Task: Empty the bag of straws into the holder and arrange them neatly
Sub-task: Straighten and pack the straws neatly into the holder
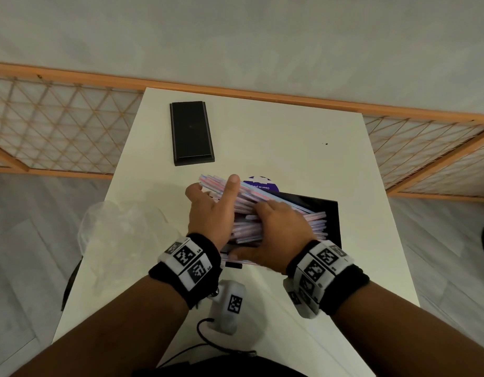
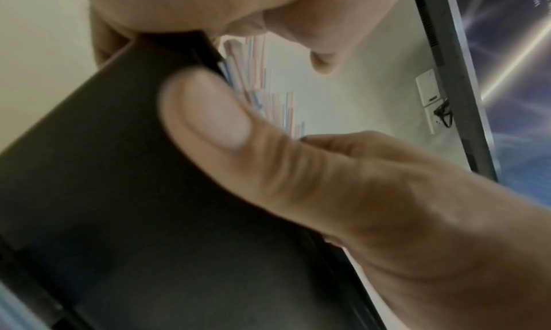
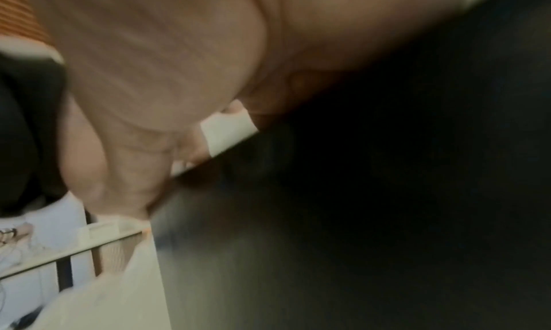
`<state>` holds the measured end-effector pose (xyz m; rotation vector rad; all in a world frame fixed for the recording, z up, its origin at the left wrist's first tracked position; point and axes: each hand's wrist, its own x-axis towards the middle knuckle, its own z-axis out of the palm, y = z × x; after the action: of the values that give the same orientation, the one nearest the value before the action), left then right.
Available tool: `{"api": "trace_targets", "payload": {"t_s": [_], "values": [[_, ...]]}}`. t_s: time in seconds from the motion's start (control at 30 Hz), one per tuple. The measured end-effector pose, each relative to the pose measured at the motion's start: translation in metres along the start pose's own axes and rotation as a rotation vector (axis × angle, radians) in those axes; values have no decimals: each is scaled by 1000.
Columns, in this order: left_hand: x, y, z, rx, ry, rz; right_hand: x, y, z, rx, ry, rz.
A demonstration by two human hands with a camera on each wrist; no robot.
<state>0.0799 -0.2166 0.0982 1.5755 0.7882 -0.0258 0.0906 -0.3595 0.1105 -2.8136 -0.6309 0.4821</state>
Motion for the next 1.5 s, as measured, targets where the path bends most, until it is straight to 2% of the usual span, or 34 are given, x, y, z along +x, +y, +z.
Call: {"api": "trace_targets", "payload": {"t_s": [0.07,0.17,0.3,0.4,0.47,0.5,0.57,0.63,0.7,0.73,0.83,0.9,1.07,1.23,1.37,1.43,1.5], "values": [[-2,-3,-3,-37,-26,48,-11,13,0,1,150,-67],[-5,-7,-3,68,-53,139,-27,27,1,68,308,-134],[-6,-10,-3,181,-85,236,-40,26,6,143,295,-118],[-9,-8,-6,244,-100,241,-53,29,16,151,237,-108],[-5,-14,-9,235,-91,166,-61,32,26,118,74,-57],[-1,-18,-11,151,-85,97,-65,34,32,80,-35,-13],[9,-30,-17,-159,-58,-60,-71,39,46,-13,-192,95],[13,-42,-22,-343,30,-177,-75,44,58,-80,-248,167],[19,-56,-27,-242,98,-232,-76,46,66,-149,-219,177],[21,-65,-28,-142,87,-245,-75,46,68,-184,-206,167],[27,-92,-23,117,-19,-338,-66,39,74,-269,-193,112],[27,-102,-19,171,-66,-395,-57,32,79,-321,-211,79],[18,-100,-17,130,-83,-404,-42,18,81,-341,-329,87],[9,-86,-19,64,-68,-441,-39,11,72,-342,-377,69],[11,-79,-25,36,-57,-444,-44,10,59,-345,-334,15],[13,-70,-30,-15,-28,-444,-50,6,41,-315,-253,-29],[16,-59,-35,-38,34,-373,-60,6,26,-333,-149,-59]]}}
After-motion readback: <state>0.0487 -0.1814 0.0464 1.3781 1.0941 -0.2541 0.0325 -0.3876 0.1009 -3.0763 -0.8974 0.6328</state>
